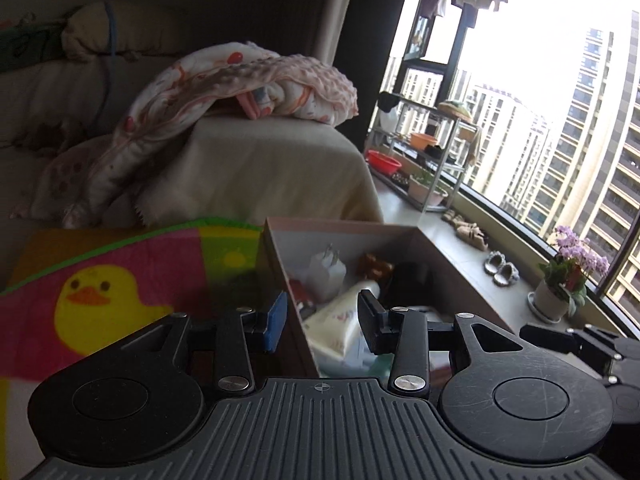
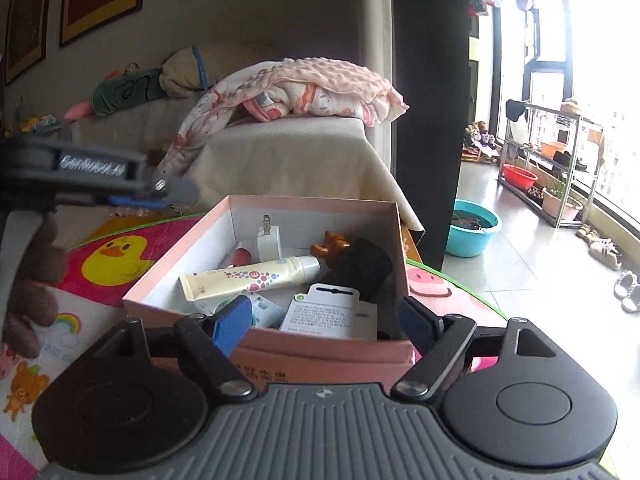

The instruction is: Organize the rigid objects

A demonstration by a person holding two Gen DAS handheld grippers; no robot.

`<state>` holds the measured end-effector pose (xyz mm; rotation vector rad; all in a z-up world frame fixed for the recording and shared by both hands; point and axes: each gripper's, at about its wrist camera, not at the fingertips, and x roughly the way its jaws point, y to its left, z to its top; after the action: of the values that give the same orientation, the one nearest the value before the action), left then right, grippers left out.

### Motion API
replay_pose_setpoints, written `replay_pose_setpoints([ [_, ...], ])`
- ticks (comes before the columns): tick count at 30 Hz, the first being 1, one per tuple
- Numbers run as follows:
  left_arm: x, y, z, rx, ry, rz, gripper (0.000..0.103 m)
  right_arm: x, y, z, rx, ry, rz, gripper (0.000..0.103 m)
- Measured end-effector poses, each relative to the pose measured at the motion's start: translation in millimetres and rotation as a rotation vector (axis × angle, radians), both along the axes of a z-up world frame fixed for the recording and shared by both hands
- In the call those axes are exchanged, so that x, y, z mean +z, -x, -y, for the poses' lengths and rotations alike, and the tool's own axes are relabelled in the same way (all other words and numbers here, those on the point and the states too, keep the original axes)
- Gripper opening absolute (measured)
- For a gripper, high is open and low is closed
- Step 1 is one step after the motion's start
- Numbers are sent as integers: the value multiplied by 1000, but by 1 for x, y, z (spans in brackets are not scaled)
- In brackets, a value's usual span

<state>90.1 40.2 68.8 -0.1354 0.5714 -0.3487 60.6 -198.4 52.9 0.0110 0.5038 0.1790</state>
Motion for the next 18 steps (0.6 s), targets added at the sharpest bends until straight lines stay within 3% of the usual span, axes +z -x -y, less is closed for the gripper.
replay_pose_setpoints([
  [4, -21, 62, -7, 6, -121, -26, 43, -8, 32, 1, 24, -48, -78, 83],
  [7, -38, 92, -11, 59, -202, -60, 43, -25, 47, -10, 57, -17, -150, 83],
  [10, -58, 103, -10, 76, -191, -132, 43, -43, 49, -24, 53, 65, -200, 83],
  [12, -66, 110, -2, 84, -200, -88, 48, -50, 47, -28, 44, 90, -212, 86],
  [13, -69, 111, 4, 92, -220, -69, 54, -50, 45, -26, 25, 87, -222, 93],
  [15, -70, 110, 16, 98, -245, -45, 54, -52, 39, -21, -7, 66, -253, 101],
  [18, -71, 105, 23, 110, -222, -52, 58, -53, 39, -18, -20, 64, -258, 103],
])
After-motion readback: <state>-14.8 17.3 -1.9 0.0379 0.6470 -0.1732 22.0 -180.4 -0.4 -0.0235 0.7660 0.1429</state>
